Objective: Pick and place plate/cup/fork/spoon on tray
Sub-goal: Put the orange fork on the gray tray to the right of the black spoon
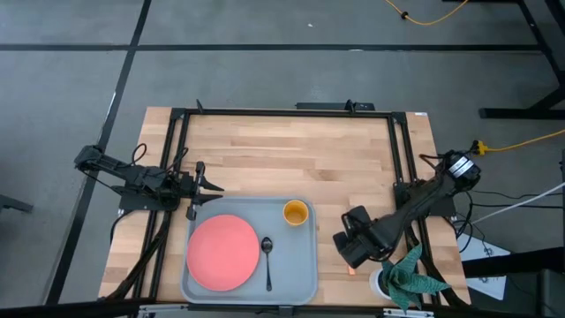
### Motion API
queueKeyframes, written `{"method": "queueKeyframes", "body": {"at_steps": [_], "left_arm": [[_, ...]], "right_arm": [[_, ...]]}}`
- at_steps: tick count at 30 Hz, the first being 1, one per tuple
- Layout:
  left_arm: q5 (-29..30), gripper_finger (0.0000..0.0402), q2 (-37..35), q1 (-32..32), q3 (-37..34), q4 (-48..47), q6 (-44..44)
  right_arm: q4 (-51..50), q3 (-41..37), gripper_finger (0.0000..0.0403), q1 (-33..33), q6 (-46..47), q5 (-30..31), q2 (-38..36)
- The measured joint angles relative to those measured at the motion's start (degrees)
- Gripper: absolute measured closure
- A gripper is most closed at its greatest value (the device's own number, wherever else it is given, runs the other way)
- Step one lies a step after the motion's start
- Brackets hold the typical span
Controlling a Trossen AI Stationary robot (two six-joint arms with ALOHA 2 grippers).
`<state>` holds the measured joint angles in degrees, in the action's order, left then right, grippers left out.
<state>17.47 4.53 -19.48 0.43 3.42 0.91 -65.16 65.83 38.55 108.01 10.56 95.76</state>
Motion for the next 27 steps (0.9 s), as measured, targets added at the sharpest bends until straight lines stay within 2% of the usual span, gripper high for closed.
{"method": "queueKeyframes", "body": {"at_steps": [8, 21, 27], "left_arm": [[0.0, 0.0321, 0.0, 0.0, 0.0, 0.0, 0.0], [0.0, 0.0321, 0.0, 0.0, 0.0, 0.0, 0.0], [0.0, 0.0321, 0.0, 0.0, 0.0, 0.0, 0.0]], "right_arm": [[2.1, 0.0, 0.0277, 1.1, -0.1, 3.2, -0.3], [13.7, 0.0, 0.0275, 1.2, -0.4, 3.5, -0.3], [16.4, 0.0, 0.0275, 1.2, -0.5, 7.7, -0.3]]}}
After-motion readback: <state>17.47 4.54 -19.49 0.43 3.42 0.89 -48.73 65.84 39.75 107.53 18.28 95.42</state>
